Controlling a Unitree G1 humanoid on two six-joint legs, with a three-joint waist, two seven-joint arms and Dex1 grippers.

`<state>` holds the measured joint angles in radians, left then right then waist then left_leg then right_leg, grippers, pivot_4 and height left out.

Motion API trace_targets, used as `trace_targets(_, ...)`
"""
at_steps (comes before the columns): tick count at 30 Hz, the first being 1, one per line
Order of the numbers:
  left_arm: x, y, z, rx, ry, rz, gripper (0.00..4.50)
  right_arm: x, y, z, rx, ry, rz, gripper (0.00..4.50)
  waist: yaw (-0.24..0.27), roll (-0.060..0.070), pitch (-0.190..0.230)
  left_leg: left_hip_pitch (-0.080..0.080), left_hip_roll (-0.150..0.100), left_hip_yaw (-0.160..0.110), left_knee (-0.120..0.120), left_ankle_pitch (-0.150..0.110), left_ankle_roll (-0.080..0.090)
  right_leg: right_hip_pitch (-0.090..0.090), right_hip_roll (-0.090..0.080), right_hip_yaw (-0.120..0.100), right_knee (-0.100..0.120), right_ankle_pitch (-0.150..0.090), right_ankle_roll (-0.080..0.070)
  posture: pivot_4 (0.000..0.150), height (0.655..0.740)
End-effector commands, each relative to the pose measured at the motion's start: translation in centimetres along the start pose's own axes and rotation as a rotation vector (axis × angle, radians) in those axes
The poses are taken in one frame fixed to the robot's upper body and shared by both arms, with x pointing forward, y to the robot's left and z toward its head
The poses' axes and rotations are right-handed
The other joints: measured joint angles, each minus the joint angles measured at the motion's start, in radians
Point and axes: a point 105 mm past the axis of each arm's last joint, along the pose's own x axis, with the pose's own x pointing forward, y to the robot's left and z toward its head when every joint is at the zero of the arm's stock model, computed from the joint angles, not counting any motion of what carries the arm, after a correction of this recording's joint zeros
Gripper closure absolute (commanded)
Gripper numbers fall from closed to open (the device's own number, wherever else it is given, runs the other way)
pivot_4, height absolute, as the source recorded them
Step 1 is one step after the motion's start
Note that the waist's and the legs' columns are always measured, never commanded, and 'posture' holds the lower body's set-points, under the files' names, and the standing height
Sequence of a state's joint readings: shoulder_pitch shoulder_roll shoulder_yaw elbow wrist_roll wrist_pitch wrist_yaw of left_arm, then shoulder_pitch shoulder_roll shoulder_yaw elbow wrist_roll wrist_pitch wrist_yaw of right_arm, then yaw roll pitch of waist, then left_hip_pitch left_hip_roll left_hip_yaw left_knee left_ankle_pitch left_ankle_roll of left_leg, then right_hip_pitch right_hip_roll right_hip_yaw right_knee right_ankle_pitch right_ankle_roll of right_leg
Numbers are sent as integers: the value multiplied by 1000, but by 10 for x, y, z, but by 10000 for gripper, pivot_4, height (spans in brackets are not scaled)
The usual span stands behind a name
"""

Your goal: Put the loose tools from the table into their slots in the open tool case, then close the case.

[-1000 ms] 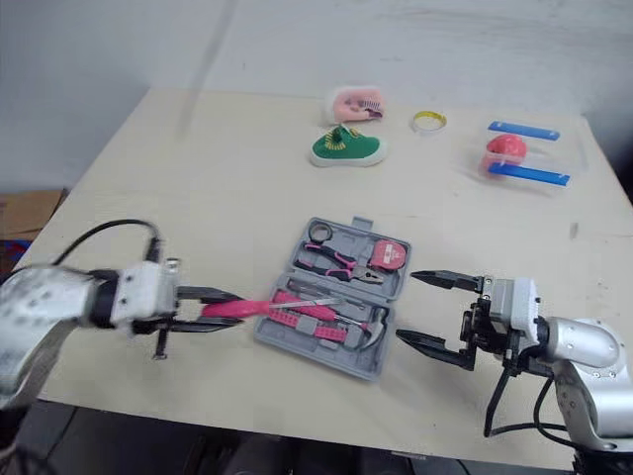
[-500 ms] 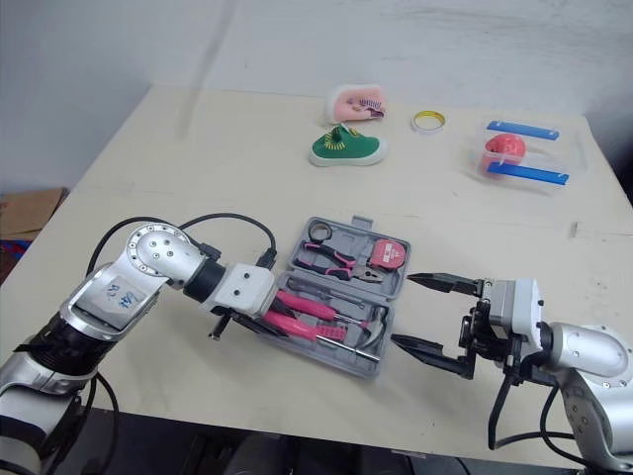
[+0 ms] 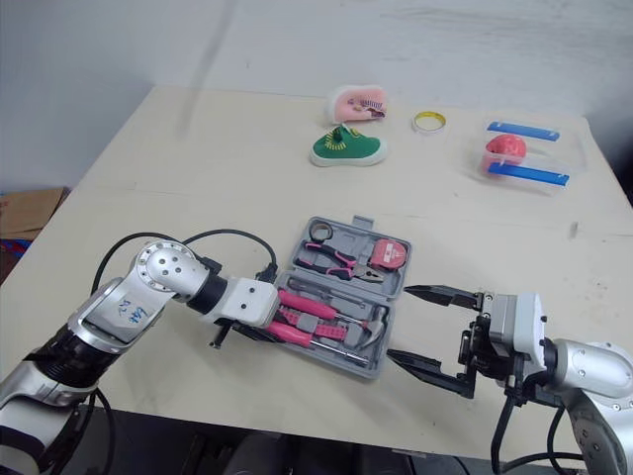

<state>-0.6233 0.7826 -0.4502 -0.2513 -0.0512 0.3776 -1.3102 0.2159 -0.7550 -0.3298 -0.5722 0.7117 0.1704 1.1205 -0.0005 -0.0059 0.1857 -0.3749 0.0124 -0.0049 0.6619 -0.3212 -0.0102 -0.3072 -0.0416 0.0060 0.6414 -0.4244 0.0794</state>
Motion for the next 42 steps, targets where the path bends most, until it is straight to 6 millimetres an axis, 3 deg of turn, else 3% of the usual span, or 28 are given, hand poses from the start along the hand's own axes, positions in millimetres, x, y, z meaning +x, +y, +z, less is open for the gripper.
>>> trace_targets(1, 2, 1, 0, 5, 8, 13, 39392, -4, 2, -1, -17, -11, -2, 0, 0, 0, 0, 0, 0, 0, 0, 0, 0, 0, 0, 0, 0, 0, 0, 1500, 7400)
trace_targets(9, 3, 3, -3, -2, 28, 23, 39392, -9, 4, -13, -10, -15, -7, 0, 0, 0, 0, 0, 0, 0, 1, 0, 0, 0, 0, 0, 1, 0, 0, 1500, 7400)
trace_targets(17, -3, 8, 18, 36, -92, 70, 1683, -13, 7, -23, 1, -20, -9, 0, 0, 0, 0, 1, 0, 0, 1, 0, 0, 0, 0, 0, 2, 0, 0, 1500, 7400)
trace_targets(22, -20, 12, 44, 70, -323, 114, 1683, -19, 13, -29, 7, -22, -12, 0, 0, 0, 0, 1, 0, 0, 1, 0, 0, 0, 0, 0, 2, 0, 0, 1500, 7400)
trace_targets(25, -29, 2, 61, 71, -561, 64, 1683, -21, 15, -29, 4, -25, -23, 0, -1, 0, 0, 1, 0, 0, 2, 0, 0, 1, 0, 0, 2, 0, 0, 1500, 7400)
trace_targets(26, -33, 2, 63, 46, -652, 82, 6834, -22, 16, -29, 4, -25, -26, 0, -2, 0, 0, 1, 0, 0, 2, 0, 0, 1, 0, 0, 1, 0, 0, 1500, 7400)
trace_targets(28, -34, 8, 51, -40, -712, 168, 14014, -23, 19, -31, 3, -23, -30, 0, -3, 0, 0, 1, 0, 0, 2, 0, 0, 1, 0, 0, 2, 0, 0, 1500, 7400)
trace_targets(30, -28, 7, 34, -66, -678, 191, 23826, -25, 19, -32, 0, -20, -40, 0, -3, 0, 0, 2, 0, 0, 2, 0, 0, 1, 0, 0, 1, 0, 0, 1500, 7400)
trace_targets(34, -19, 4, 22, -93, -681, 206, 43600, -27, 19, -33, -1, -16, -47, 0, -1, 0, 0, 3, 0, 0, 2, 0, 0, 1, 0, 0, 1, 0, 0, 1500, 7400)
trace_targets(38, 1, -3, 9, -106, -631, 172, 44717, -29, 20, -38, 1, -8, -60, 0, -1, 0, 0, 3, 0, 0, 2, 0, 0, 2, -1, 0, 1, 0, 0, 1500, 7400)
trace_targets(42, 9, -3, 7, -103, -625, 169, 44717, -31, 22, -44, 8, -2, -65, 0, -1, 0, 0, 3, 0, 0, 2, 0, 0, 1, 0, 0, 1, 0, 0, 1500, 7400)
